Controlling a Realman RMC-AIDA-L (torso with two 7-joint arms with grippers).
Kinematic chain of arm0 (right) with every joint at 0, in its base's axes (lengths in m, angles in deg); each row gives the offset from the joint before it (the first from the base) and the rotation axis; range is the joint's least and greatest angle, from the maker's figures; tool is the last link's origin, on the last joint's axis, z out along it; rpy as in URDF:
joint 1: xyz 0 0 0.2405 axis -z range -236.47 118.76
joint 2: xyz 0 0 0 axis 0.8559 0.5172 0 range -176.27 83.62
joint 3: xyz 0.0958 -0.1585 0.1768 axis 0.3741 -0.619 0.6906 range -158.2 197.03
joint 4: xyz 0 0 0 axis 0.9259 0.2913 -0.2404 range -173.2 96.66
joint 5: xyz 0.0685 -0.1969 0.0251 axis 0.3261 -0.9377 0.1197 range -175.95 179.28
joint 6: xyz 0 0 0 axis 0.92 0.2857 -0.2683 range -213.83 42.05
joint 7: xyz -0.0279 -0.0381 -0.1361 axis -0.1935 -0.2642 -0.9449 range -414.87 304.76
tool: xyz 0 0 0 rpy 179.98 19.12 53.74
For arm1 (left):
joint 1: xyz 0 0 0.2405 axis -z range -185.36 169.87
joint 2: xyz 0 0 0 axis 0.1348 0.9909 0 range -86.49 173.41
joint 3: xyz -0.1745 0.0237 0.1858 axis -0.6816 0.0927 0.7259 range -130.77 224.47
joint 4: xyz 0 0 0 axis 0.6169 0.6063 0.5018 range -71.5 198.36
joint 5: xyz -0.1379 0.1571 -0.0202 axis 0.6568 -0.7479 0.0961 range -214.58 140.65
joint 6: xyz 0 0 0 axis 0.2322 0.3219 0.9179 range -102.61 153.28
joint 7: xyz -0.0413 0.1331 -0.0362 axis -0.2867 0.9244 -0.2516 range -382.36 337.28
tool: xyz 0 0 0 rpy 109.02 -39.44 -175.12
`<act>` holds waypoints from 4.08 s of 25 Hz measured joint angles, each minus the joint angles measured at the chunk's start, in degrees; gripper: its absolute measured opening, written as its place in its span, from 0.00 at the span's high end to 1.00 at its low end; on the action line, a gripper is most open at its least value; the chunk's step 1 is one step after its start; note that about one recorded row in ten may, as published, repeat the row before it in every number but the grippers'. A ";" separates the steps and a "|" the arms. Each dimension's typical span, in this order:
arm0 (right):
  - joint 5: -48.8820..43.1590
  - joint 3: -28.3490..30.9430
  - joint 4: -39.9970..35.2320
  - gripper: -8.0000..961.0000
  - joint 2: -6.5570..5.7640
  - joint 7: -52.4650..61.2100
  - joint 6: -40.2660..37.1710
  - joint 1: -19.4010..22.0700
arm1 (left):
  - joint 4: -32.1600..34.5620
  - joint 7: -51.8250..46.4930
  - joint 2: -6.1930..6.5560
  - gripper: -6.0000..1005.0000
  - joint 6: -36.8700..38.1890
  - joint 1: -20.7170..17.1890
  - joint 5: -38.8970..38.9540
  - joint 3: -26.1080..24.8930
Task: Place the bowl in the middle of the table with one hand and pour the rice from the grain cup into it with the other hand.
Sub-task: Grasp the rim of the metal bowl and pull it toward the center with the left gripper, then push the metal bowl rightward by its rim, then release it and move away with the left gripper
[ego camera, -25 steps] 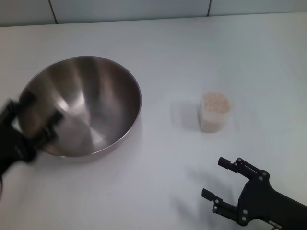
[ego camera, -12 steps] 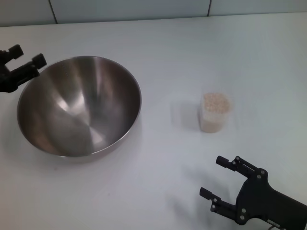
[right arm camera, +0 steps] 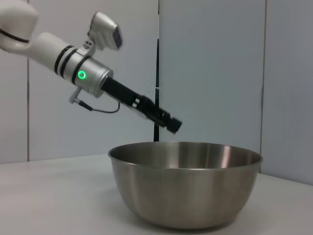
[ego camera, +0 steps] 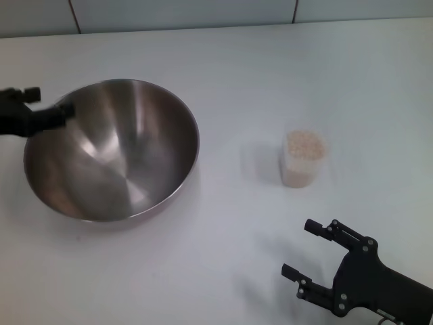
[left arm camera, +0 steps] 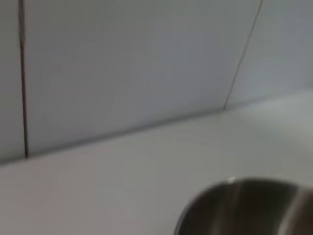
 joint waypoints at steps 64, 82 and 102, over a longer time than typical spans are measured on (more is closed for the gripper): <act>0.00 0.09 -0.12 0.21 -0.03 0.00 -1.04 -0.32 | -16.49 -10.11 0.58 0.90 4.17 19.97 -12.99 -2.89; -0.01 0.10 -0.26 0.21 -0.03 0.00 -1.01 -0.35 | -17.09 -8.86 0.35 0.84 1.17 19.12 -12.08 0.71; 0.57 0.93 -0.21 0.21 -0.03 0.00 -1.09 -0.02 | -7.84 37.89 0.40 0.23 17.17 -0.48 18.78 -6.58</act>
